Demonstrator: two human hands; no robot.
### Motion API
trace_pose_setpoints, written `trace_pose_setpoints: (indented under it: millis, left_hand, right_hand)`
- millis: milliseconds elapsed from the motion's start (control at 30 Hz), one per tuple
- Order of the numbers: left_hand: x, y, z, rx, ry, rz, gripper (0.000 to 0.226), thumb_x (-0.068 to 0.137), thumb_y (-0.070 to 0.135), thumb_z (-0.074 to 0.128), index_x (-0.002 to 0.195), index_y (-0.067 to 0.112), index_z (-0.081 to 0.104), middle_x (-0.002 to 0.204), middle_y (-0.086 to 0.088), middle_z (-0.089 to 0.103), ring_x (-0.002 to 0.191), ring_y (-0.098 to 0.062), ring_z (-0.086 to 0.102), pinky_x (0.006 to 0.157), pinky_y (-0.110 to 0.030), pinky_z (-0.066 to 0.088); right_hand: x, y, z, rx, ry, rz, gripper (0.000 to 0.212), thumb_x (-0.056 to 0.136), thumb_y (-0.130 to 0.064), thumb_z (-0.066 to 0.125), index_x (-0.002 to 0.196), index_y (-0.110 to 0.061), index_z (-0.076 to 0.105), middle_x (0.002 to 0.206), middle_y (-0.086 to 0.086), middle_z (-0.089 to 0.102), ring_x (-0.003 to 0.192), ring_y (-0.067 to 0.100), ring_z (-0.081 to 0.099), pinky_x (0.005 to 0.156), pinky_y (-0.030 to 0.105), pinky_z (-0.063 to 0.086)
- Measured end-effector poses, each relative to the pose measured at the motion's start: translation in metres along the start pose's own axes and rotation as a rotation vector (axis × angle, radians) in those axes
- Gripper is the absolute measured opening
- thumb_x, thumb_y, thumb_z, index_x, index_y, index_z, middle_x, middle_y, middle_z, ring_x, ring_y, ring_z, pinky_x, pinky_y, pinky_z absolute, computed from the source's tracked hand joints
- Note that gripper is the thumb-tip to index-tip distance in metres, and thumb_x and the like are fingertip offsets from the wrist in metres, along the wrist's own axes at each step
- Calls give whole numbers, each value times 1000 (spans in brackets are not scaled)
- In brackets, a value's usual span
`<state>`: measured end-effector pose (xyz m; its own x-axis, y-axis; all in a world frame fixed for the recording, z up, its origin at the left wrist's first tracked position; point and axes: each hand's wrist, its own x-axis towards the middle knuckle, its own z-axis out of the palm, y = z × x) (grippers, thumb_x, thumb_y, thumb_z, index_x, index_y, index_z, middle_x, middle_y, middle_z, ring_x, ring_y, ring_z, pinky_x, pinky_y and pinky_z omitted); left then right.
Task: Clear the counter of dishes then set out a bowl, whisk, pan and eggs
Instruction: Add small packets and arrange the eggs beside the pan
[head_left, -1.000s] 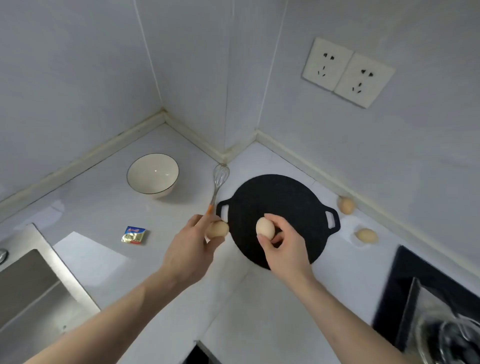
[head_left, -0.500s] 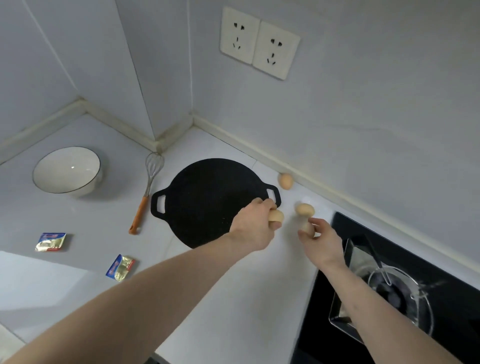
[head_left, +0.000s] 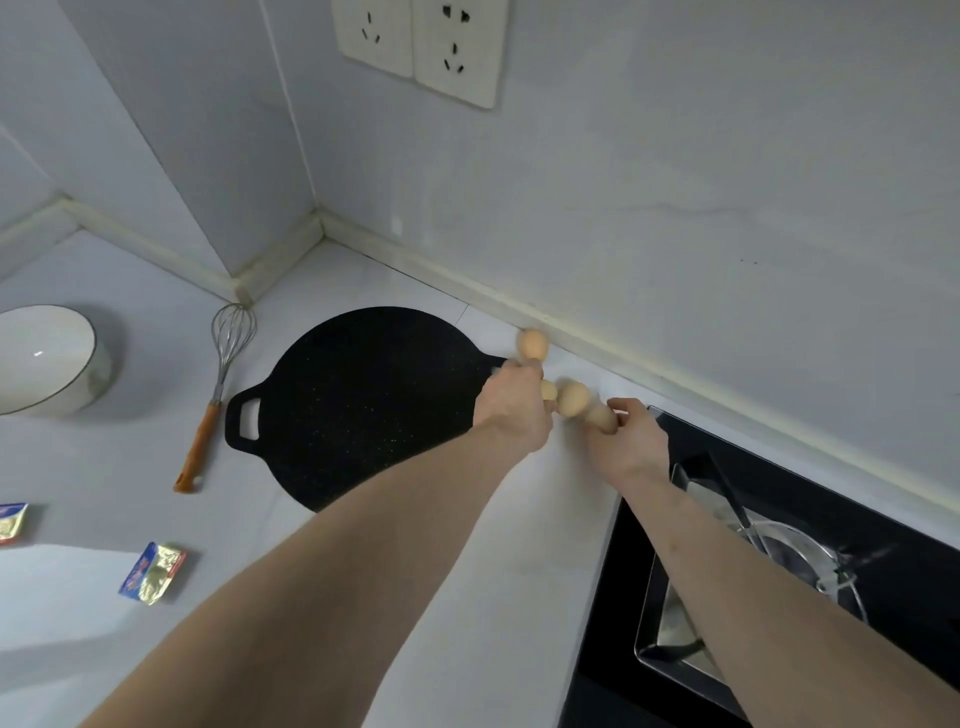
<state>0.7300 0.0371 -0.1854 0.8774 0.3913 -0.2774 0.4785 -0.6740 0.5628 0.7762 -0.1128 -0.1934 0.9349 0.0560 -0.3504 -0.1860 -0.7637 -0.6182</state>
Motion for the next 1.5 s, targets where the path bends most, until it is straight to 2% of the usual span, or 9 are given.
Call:
trace_pose_setpoints:
  millis: [100, 367, 533, 800, 933, 1133, 1267, 1333, 1500]
  left_hand:
    - [15, 7, 4, -19, 39, 3, 41, 95, 29, 65, 132, 15, 54, 123, -8, 55, 112, -29, 55, 83, -38, 49]
    - [33, 26, 7, -111, 86, -87, 35, 94, 30, 65, 121, 12, 54, 119, -7, 57, 107, -31, 59, 87, -43, 53]
    - [36, 33, 13, -262, 108, -209, 29, 94, 32, 64, 115, 13, 55, 107, -4, 65, 103, -28, 64, 99, -44, 51]
    - [37, 43, 12, -397, 166, -367, 33, 89, 33, 64, 114, 12, 58, 109, -10, 68, 105, -32, 63, 90, -44, 57]
    - [35, 38, 11, -407, 166, -377, 31, 90, 27, 67, 116, 11, 60, 111, -10, 67, 104, -30, 65, 86, -38, 57]
    - [27, 27, 8, -436, 162, -370, 30, 92, 23, 66, 119, 13, 60, 114, -4, 65, 106, -25, 65, 80, -31, 51]
    - [20, 16, 3, -469, 179, -339, 31, 92, 17, 66, 122, 15, 60, 116, -2, 67, 108, -22, 65, 86, -30, 52]
    - [19, 12, -1, -470, 192, -316, 31, 91, 15, 66, 122, 15, 61, 115, -2, 68, 107, -21, 65, 88, -30, 53]
    - [13, 0, -14, -461, 188, -263, 29, 93, 13, 62, 122, 17, 63, 109, 3, 68, 104, -17, 65, 84, -27, 53]
  right_hand:
    - [14, 1, -4, 0, 16, -17, 48, 91, -27, 65, 137, -20, 54, 128, 1, 63, 105, 22, 60, 87, 29, 46]
    - [38, -4, -5, 56, 27, -14, 46, 92, -28, 65, 136, -18, 53, 120, 0, 63, 112, 25, 61, 94, 34, 48]
    - [51, -10, -3, 141, 45, 24, 36, 92, -22, 63, 128, -20, 59, 110, -5, 63, 102, 19, 59, 88, 28, 43]
    - [62, -12, 4, 259, 48, 88, 43, 88, -22, 67, 131, -20, 59, 120, -5, 67, 106, 17, 61, 92, 26, 44]
    - [59, -14, 13, 351, 80, 130, 54, 86, -27, 71, 136, -18, 50, 131, -1, 63, 117, 23, 64, 104, 38, 50]
    - [49, -12, 28, 384, 71, 148, 81, 61, -49, 72, 133, -27, 43, 124, -4, 52, 113, 26, 63, 89, 47, 60]
    - [41, -13, 36, 398, 47, 179, 74, 56, -56, 69, 119, -34, 37, 126, 0, 55, 99, 28, 69, 80, 49, 62]
    - [42, -15, 37, 408, 52, 191, 72, 54, -57, 67, 114, -36, 34, 123, -1, 57, 95, 30, 72, 82, 48, 61]
    - [45, -17, 35, 361, 75, 213, 95, 55, -57, 69, 138, -29, 34, 133, 1, 51, 103, 32, 70, 89, 49, 60]
